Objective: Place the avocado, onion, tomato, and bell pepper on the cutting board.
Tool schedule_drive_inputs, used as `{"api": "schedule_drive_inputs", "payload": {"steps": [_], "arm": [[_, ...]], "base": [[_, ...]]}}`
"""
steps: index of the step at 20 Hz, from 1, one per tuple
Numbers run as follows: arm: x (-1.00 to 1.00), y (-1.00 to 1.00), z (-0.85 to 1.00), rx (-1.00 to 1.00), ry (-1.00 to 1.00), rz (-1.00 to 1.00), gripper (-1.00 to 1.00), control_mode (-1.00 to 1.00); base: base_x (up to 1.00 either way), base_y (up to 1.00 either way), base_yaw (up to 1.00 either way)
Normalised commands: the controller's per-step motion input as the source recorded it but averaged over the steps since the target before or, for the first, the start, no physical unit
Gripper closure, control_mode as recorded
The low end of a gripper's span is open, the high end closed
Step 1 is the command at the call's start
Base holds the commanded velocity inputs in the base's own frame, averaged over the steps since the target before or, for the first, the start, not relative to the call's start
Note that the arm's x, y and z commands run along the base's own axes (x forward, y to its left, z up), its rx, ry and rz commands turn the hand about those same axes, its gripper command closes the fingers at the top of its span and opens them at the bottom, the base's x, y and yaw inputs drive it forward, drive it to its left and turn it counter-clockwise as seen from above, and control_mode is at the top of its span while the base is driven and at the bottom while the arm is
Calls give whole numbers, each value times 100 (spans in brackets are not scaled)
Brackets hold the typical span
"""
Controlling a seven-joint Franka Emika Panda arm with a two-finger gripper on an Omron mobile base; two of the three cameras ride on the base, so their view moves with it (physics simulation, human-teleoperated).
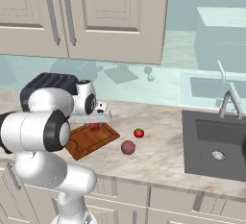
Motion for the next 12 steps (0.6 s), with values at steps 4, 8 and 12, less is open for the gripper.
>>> {"api": "schedule_drive_inputs", "payload": {"steps": [4, 8, 12], "arm": [[9, -2, -11, 1, 0, 0, 100, -100], [7, 0, -3, 0, 0, 0, 100, -100], [5, 0, -3, 0, 0, -1, 100, -100]], "base": [[0, 0, 0], [0, 0, 0], [0, 0, 0]]}}
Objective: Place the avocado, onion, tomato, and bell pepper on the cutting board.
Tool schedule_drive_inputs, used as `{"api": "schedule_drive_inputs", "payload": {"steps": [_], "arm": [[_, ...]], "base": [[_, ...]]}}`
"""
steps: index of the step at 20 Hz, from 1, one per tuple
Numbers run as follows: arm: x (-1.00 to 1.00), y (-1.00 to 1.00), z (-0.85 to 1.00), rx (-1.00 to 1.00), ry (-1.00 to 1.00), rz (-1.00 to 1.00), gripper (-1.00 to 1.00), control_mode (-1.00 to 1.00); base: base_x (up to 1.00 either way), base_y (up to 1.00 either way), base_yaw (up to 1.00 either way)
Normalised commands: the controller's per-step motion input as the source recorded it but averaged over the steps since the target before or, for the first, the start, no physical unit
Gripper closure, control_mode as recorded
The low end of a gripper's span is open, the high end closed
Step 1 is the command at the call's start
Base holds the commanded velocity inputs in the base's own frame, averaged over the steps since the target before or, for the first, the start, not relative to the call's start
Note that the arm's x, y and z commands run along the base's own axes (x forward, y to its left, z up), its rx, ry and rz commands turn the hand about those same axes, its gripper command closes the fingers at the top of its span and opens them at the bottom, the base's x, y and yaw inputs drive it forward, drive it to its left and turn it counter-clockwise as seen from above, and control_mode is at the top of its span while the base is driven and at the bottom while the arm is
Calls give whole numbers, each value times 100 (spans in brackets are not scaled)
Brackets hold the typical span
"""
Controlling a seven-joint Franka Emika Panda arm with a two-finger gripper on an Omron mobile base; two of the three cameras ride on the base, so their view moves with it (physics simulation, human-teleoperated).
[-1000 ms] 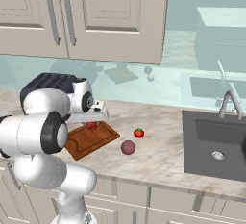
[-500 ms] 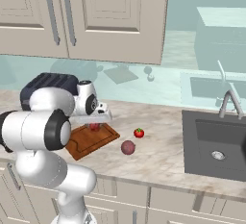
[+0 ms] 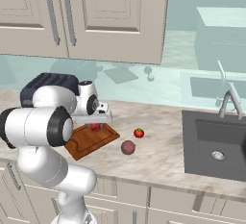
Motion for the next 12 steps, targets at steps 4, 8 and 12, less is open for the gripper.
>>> {"api": "schedule_drive_inputs", "payload": {"steps": [4, 8, 12], "arm": [[4, 0, -3, 0, 0, -1, 100, -100], [0, 0, -7, 0, 0, 0, 100, -100], [0, 0, -12, 0, 0, 0, 100, -100]], "base": [[0, 0, 0], [0, 0, 0], [0, 0, 0]]}}
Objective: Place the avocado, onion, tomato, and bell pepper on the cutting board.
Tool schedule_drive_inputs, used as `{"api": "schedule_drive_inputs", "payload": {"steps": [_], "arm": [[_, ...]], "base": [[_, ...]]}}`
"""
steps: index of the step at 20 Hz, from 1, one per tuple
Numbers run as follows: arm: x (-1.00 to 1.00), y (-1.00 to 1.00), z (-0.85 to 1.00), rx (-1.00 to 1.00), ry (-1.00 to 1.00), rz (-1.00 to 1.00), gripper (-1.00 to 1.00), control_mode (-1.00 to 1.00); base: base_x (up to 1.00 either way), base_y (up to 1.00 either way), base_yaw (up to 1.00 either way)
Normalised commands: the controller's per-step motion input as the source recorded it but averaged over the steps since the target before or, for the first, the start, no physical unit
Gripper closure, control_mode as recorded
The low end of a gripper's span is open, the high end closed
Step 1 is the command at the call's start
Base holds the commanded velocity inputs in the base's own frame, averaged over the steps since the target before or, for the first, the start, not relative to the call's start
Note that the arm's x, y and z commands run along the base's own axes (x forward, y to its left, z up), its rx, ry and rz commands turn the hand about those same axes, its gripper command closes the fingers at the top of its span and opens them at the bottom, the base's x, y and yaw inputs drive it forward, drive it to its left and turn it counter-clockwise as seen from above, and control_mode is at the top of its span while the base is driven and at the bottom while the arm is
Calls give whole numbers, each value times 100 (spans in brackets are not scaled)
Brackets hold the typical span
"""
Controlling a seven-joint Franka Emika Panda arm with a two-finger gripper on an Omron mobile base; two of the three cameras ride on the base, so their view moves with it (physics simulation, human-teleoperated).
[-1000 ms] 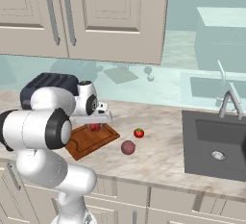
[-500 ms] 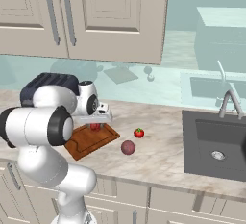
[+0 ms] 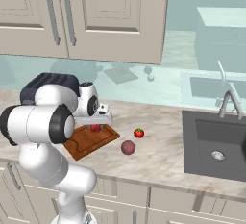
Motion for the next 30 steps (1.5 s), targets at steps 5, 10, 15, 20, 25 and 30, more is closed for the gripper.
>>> {"api": "schedule_drive_inputs", "payload": {"steps": [5, 10, 15, 20, 25, 30], "arm": [[0, 2, -14, 0, 0, 0, 100, -100], [0, 10, -8, 0, 0, 0, 100, -100], [0, 9, -5, 0, 0, 0, -100, -100], [0, 0, 0, 0, -5, 0, -100, -100], [0, 0, 0, 0, -9, 0, -100, -100], [-2, 0, 4, 0, -9, 0, -100, -100]], "base": [[0, 0, 0], [0, 0, 0], [0, 0, 0], [0, 0, 0], [0, 0, 0], [0, 0, 0]]}}
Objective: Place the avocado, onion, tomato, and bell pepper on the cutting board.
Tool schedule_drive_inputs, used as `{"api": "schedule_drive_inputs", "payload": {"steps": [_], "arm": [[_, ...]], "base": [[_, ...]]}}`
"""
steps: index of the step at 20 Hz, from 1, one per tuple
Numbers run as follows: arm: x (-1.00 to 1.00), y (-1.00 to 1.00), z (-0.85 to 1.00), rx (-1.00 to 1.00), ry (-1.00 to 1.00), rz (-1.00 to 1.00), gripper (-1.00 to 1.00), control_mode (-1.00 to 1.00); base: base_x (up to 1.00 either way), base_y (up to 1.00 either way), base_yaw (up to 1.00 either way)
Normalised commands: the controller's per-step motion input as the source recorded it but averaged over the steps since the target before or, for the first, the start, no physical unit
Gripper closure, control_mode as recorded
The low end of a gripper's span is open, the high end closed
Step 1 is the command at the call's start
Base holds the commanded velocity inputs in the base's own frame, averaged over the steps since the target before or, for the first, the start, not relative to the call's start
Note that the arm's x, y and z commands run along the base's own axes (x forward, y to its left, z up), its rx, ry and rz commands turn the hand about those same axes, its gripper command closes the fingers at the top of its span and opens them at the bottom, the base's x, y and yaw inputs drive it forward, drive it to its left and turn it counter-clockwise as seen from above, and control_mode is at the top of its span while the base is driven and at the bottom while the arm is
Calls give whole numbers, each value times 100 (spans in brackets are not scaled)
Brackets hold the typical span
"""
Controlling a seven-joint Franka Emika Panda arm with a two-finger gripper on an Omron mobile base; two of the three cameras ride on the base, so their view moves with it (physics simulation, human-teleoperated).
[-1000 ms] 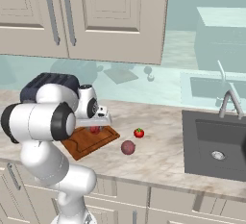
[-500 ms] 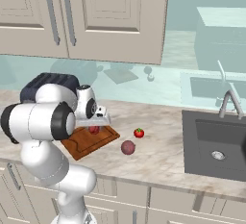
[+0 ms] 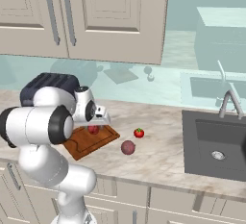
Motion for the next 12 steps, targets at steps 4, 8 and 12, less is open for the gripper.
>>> {"api": "schedule_drive_inputs", "payload": {"steps": [4, 8, 12], "arm": [[-8, 11, 17, 0, -10, 0, -100, -100], [-1, 20, 29, 0, -7, 0, -100, -100], [-2, 18, 46, 0, -5, 0, -100, -100]], "base": [[0, 0, 0], [0, 0, 0], [0, 0, 0]]}}
